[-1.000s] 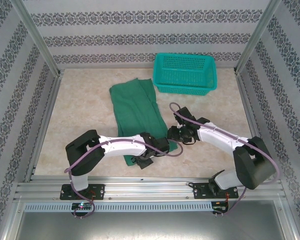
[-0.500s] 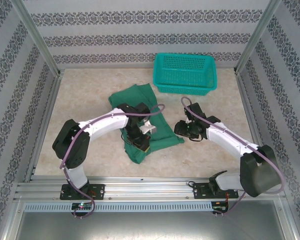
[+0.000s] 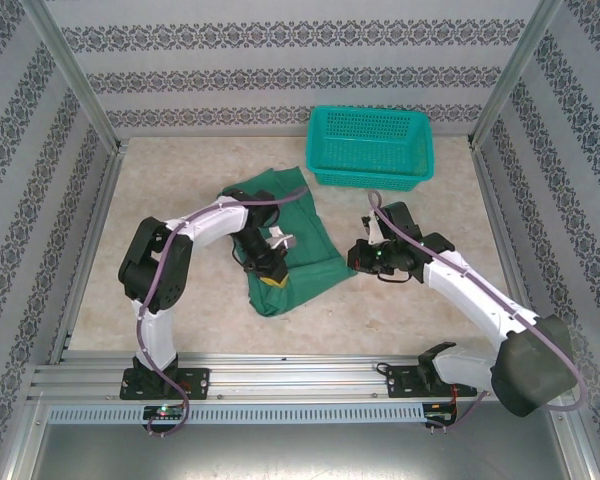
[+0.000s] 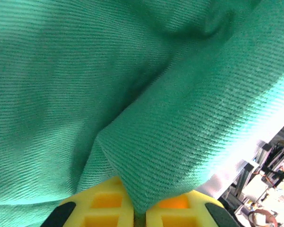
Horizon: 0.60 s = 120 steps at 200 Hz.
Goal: Roll up the long pants
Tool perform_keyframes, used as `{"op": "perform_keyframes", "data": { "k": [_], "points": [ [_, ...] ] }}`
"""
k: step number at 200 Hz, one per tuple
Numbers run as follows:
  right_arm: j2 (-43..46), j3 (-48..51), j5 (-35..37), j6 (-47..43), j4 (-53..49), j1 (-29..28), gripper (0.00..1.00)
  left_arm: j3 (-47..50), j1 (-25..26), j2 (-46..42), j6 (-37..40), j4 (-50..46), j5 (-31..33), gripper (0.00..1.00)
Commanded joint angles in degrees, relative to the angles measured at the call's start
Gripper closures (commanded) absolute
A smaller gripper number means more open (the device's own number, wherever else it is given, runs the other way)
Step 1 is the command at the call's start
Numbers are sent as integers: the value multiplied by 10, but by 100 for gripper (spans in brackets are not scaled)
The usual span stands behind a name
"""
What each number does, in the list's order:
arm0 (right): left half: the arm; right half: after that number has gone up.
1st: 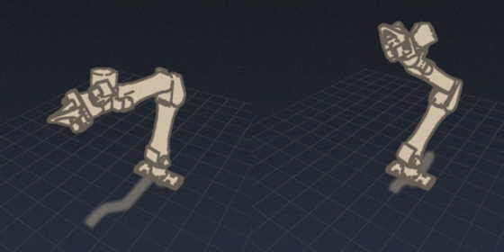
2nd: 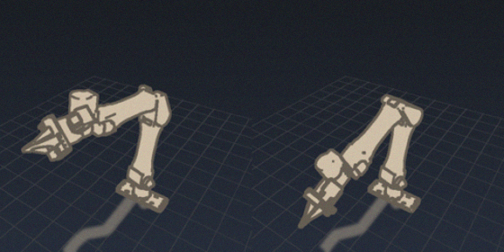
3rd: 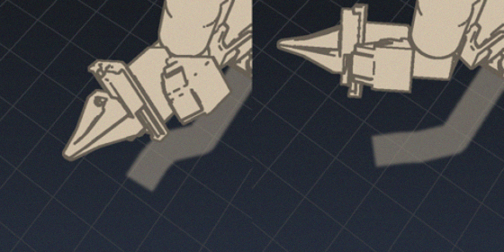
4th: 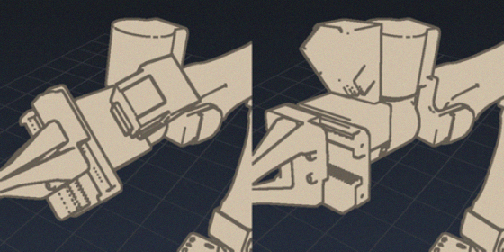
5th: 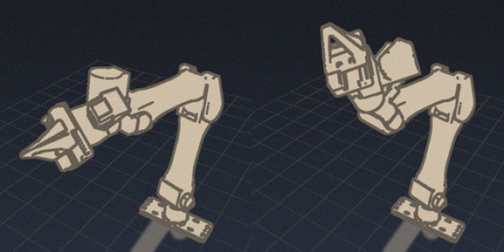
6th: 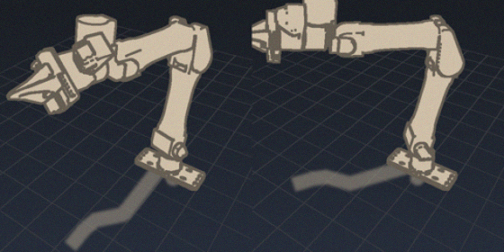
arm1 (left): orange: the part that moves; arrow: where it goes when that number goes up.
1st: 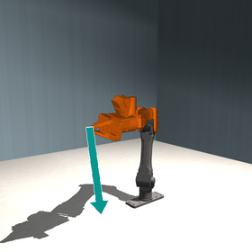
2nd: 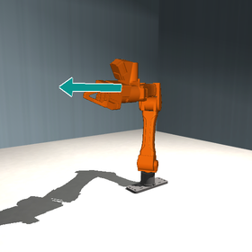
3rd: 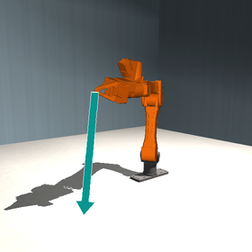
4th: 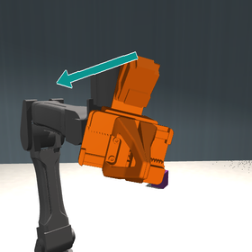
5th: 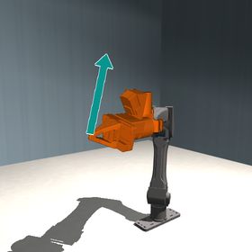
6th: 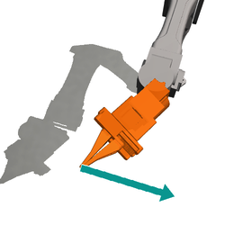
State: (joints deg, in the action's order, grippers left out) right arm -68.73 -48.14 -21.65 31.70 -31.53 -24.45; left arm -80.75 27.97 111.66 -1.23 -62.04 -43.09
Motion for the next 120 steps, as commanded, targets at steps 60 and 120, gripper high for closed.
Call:
{"op": "perform_keyframes", "data": {
  "k": [60, 120],
  "points": [
    [-87, -23, -117, -34, 24, -34, 94, 1, -21, 20, 21, -4, 14, 90],
    [-254, -87, -105, -31, 89, -23, 100, -3, -16, -52, 22, -11, 228, 73]
  ]
}}
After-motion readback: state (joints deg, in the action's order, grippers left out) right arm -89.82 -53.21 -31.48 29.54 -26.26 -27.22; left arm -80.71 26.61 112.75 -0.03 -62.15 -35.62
